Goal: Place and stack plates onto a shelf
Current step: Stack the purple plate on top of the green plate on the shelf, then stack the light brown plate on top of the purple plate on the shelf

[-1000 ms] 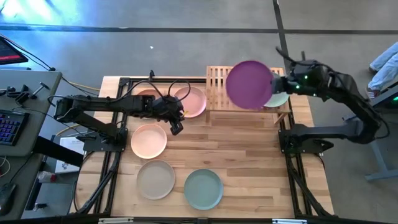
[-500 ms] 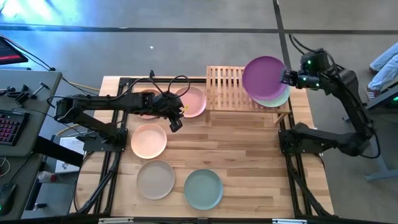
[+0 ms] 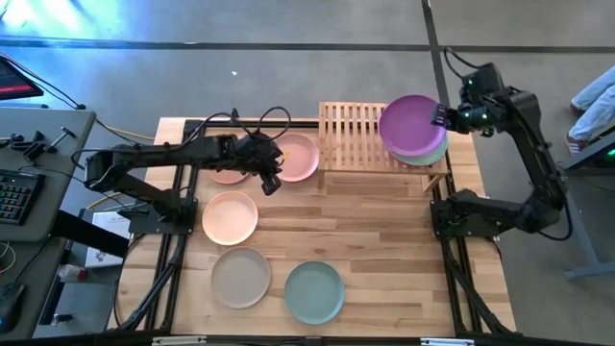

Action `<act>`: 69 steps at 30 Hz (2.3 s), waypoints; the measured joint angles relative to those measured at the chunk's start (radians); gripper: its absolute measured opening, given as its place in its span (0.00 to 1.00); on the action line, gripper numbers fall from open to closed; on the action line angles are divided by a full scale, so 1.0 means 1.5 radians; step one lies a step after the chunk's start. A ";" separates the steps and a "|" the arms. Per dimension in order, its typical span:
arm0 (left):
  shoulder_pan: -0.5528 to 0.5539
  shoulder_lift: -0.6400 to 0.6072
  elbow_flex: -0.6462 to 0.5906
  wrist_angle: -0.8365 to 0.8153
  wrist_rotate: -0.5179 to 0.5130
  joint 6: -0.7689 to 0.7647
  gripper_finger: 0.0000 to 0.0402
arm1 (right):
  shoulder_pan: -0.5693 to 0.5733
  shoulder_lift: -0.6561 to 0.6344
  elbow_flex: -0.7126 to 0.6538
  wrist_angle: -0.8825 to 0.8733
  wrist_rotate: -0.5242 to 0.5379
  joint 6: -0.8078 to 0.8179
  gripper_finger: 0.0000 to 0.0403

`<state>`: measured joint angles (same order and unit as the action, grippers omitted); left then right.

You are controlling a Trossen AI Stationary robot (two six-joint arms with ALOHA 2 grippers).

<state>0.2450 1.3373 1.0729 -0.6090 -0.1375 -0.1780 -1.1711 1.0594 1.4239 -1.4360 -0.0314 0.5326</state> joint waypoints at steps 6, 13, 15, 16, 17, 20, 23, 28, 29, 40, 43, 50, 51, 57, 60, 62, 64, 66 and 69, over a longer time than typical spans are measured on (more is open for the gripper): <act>0.021 0.000 0.000 0.000 0.004 0.000 0.25 | -0.016 0.000 0.000 -0.015 0.001 -0.012 0.00; 0.038 0.000 0.000 0.000 0.004 0.021 0.25 | -0.031 0.000 0.000 -0.045 0.016 -0.019 0.00; 0.040 0.000 0.000 0.000 0.004 0.021 0.25 | -0.031 0.000 0.000 -0.045 0.016 -0.019 0.00; 0.042 0.000 0.000 0.000 0.004 0.021 0.25 | -0.031 0.000 0.000 -0.045 0.016 -0.020 0.00; 0.042 0.000 0.000 0.000 0.004 0.021 0.25 | -0.031 0.000 0.000 -0.045 0.016 -0.023 0.00; 0.042 0.000 0.000 0.001 0.004 0.022 0.25 | -0.031 0.000 0.000 -0.045 0.021 -0.025 0.00; 0.042 0.000 0.000 0.001 0.004 0.022 0.25 | -0.031 0.001 0.000 -0.044 0.021 -0.025 0.00; 0.042 0.000 0.000 0.006 0.003 0.022 0.25 | -0.031 0.001 0.000 -0.043 0.021 -0.028 0.08; 0.042 0.000 0.000 0.006 0.003 0.022 0.25 | -0.031 0.001 0.000 -0.043 0.021 -0.028 0.10; 0.042 0.000 0.000 0.007 -0.002 0.022 0.25 | -0.031 0.001 0.000 -0.042 0.039 -0.029 0.27; 0.042 0.000 0.000 0.006 -0.002 0.023 0.25 | -0.031 0.000 0.000 -0.038 -0.014 -0.037 0.27; 0.064 0.010 0.000 0.005 0.015 0.073 0.25 | -0.024 0.000 0.000 0.024 -0.259 -0.046 0.27; 0.069 0.015 0.000 0.005 0.022 0.078 0.25 | -0.016 0.000 0.000 0.040 -0.291 -0.044 0.27; 0.082 0.065 0.000 0.005 0.090 0.154 0.25 | 0.056 0.000 0.001 0.125 -0.365 -0.027 0.27; 0.082 0.099 0.000 0.005 0.102 0.199 0.25 | 0.092 0.000 0.001 0.170 -0.364 -0.018 0.27; 0.082 0.121 0.000 0.004 0.106 0.216 0.25 | 0.111 0.000 0.001 0.198 -0.364 -0.009 0.27; 0.081 0.140 0.000 0.005 0.106 0.221 0.25 | 0.128 0.000 0.001 0.225 -0.364 -0.010 0.27; 0.081 0.157 0.000 0.005 0.106 0.223 0.25 | 0.142 0.000 0.001 0.245 -0.363 -0.010 0.27; 0.081 0.180 0.000 0.007 0.105 0.254 0.25 | 0.160 0.000 0.001 0.265 -0.353 -0.011 0.27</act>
<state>0.3664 1.6075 1.0729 -0.5986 0.0208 0.2027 -0.9315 1.0592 1.4246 -1.0379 -0.5614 0.5167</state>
